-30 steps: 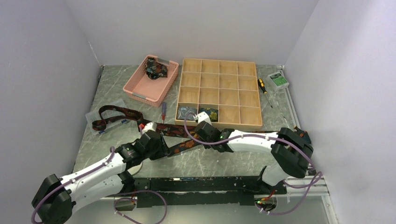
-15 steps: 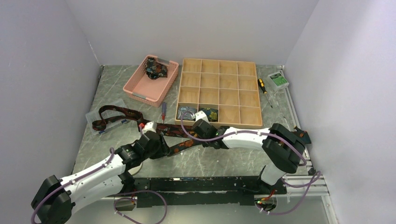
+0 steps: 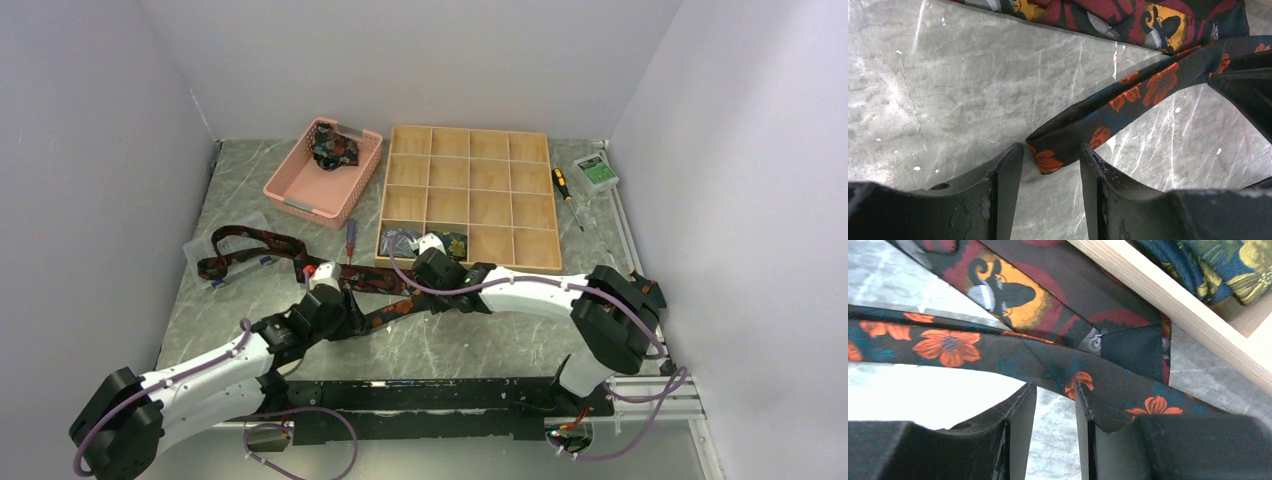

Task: Roll the ties
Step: Roll the tie at the center of the board.

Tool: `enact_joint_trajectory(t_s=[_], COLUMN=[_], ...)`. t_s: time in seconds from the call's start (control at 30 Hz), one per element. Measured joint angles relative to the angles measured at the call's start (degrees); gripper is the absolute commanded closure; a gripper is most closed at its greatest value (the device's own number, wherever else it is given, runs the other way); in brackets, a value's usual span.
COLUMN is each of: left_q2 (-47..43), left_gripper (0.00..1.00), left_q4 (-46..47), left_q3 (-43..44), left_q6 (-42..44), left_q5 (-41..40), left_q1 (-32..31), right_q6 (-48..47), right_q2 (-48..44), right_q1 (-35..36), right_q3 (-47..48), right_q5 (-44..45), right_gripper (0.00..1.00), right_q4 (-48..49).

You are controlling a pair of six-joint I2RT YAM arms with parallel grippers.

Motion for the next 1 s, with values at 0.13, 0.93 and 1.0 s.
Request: enact_joint_trajectory(t_s=[0.13,0.93,1.0], left_q2=[0.3,5.5,6.7], left_gripper=[0.52,0.86,0.88], left_q4=[1.1,0.5,0.7], left_q3=[-0.5,1.0,1.6], left_q6=[0.7,-0.7,-0.9], left_q5=[0.0,-4.7,-5.4], left_q1=[0.0,0.0,0.0], right_q6=[0.1,7.2,7.7], right_q2=[-2.8,5.8,5.7], right_q1=[0.0,-5.3,-5.3], right_q3=[1.0,2.6,2.1], right_q5=[-1.6,-15.0,-15.0], right_gripper=[0.63,0.83,0.83], right_q4=[-1.5,5.4,6.2])
